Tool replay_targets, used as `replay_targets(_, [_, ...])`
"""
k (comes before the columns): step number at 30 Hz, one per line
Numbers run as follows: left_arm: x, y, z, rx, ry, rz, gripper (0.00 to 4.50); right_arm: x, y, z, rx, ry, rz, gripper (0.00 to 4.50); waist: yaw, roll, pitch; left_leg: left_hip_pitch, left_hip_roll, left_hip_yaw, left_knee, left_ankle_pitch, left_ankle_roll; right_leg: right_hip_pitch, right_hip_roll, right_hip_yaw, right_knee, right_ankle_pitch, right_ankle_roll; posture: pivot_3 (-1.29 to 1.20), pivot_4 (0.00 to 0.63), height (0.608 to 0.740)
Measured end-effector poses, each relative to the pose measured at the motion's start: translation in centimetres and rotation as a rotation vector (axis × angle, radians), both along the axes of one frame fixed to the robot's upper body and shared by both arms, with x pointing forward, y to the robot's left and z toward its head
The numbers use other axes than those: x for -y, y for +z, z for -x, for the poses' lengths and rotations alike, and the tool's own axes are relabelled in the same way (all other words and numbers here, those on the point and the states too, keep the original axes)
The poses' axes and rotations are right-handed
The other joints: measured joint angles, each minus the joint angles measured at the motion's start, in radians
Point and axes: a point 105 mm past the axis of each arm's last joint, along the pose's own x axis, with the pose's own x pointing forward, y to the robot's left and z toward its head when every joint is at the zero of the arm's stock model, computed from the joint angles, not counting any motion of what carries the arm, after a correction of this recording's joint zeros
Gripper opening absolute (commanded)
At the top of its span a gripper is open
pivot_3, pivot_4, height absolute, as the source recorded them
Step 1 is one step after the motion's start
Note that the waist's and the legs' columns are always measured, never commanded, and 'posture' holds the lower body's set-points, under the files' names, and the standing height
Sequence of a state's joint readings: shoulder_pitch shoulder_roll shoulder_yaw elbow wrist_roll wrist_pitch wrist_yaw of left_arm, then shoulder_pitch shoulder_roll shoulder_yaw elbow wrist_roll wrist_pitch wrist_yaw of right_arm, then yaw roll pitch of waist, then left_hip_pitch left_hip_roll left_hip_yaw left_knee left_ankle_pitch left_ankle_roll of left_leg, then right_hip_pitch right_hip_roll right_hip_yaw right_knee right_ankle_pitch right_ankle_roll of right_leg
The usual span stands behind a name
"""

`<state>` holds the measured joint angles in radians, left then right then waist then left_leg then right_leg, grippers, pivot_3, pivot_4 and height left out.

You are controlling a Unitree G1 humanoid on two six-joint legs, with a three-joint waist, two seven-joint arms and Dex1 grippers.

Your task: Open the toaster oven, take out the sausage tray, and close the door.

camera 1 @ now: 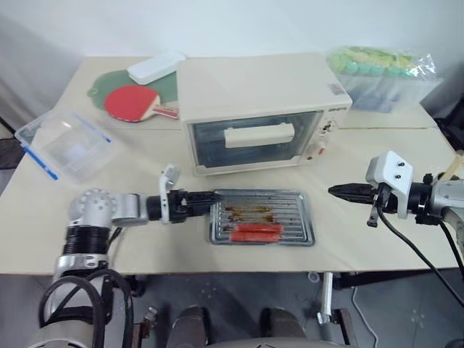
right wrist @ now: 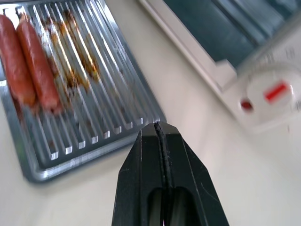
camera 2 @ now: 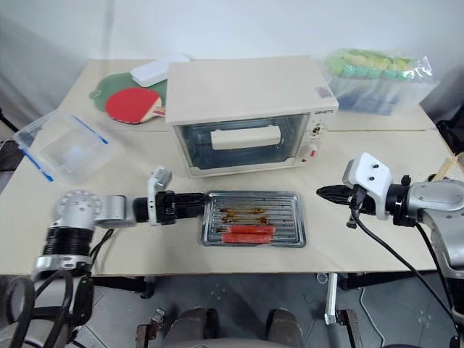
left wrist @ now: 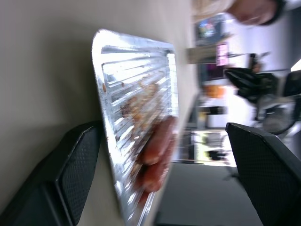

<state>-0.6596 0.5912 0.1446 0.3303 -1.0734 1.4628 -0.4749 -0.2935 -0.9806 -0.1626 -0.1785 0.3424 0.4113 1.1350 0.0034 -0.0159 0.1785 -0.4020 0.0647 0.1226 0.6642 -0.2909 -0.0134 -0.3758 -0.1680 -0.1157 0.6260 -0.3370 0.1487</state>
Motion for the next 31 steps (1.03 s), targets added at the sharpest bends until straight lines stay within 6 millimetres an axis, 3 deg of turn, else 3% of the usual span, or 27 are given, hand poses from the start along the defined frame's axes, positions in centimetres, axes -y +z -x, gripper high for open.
replay_targets(4, [-3.2, 0.6, 0.5, 0.102, 0.048, -0.152, 4.46, 0.6, 0.1, -0.7, -0.006, 0.013, -0.01, 0.0, -0.012, 0.0, 0.0, 0.0, 0.0, 0.001, -0.001, 0.0, 0.0, -0.001, 0.0, 0.001, -0.001, 0.0, 0.0, 0.0, 0.15, 0.74])
replay_targets(8, [-6.0, 0.7, 1.0, 0.347, 0.074, -0.308, 4.5, 0.6, -0.3, -0.5, -0.039, 0.088, -0.02, 1.1, -0.008, 0.0, 0.001, -0.001, 0.0, 0.002, -0.002, 0.0, -0.001, -0.001, 0.0, 0.001, -0.003, 0.0, 0.0, 0.0, 0.15, 0.74])
replay_targets(14, [-6.6, 3.3, 2.5, 0.871, 0.014, -0.248, 4.5, 1.8, -0.9, -1.0, -0.049, 0.144, -0.008, 3.03, 0.003, 0.0, 0.001, -0.003, 0.0, 0.002, 0.0, -0.001, 0.0, -0.001, 0.0, 0.0, -0.004, 0.0, 0.0, 0.0, 0.15, 0.74])
replay_targets(16, [-7.8, 4.5, 2.7, 1.043, 0.079, -0.209, 4.5, 2.6, -1.5, -1.0, -0.065, 0.159, 0.003, 3.78, 0.001, 0.0, 0.002, -0.003, 0.0, 0.002, 0.0, -0.001, 0.0, -0.001, 0.0, 0.0, -0.004, 0.0, 0.0, 0.0, 0.15, 0.74])
replay_targets(18, [-9.3, 4.5, 3.4, 1.102, 0.074, -0.21, 4.5, 3.5, -2.3, -1.1, -0.085, 0.159, 0.027, 4.43, -0.005, 0.0, 0.002, -0.003, 0.001, 0.002, 0.0, -0.001, 0.0, -0.002, 0.0, -0.001, -0.003, 0.0, 0.0, 0.0, 0.15, 0.74])
replay_targets(24, [-12.1, 2.0, 5.1, 1.009, -0.096, -0.301, 4.5, 6.0, -4.8, -0.7, -0.157, 0.126, 0.092, 4.48, -0.009, 0.002, 0.003, -0.002, 0.001, 0.004, -0.001, -0.001, 0.0, -0.003, 0.0, 0.0, -0.003, 0.0, 0.0, 0.0, 0.15, 0.74])
replay_targets(31, [-12.9, 1.7, 4.0, 1.037, -0.157, -0.366, 4.5, 7.5, -4.3, -1.6, -0.121, 0.09, 0.144, 4.48, -0.009, 0.003, 0.003, -0.002, 0.001, 0.003, 0.0, -0.001, 0.0, -0.003, 0.0, 0.0, -0.002, 0.0, 0.0, 0.0, 0.15, 0.74])
